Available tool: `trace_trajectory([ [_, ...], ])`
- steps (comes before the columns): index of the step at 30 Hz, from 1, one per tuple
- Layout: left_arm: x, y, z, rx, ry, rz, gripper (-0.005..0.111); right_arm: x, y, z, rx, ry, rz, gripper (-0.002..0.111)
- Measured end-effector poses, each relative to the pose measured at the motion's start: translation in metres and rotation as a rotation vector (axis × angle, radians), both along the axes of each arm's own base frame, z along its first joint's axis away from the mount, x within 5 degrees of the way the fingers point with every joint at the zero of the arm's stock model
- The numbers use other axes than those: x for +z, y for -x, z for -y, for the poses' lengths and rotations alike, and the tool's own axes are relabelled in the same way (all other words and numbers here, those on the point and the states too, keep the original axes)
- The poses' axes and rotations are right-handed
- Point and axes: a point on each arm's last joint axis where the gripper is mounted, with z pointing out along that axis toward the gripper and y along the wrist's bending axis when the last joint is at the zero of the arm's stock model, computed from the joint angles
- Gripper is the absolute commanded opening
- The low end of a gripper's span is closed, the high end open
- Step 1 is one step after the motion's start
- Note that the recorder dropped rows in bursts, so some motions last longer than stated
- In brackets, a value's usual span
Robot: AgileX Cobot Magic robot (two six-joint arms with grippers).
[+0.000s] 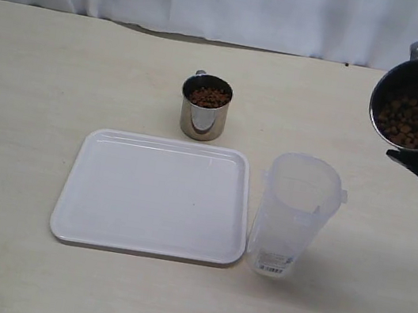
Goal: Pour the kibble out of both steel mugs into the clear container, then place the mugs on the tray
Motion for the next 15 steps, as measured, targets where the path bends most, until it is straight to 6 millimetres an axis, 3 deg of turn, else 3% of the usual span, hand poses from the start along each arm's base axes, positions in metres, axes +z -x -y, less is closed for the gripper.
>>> trace_trajectory([
  [15, 0.0, 0.0, 0.0, 0.0, -0.002, 0.0, 0.0, -0.0095, 0.0025, 0.0001, -0.014, 0.003, 0.064, 0.005],
])
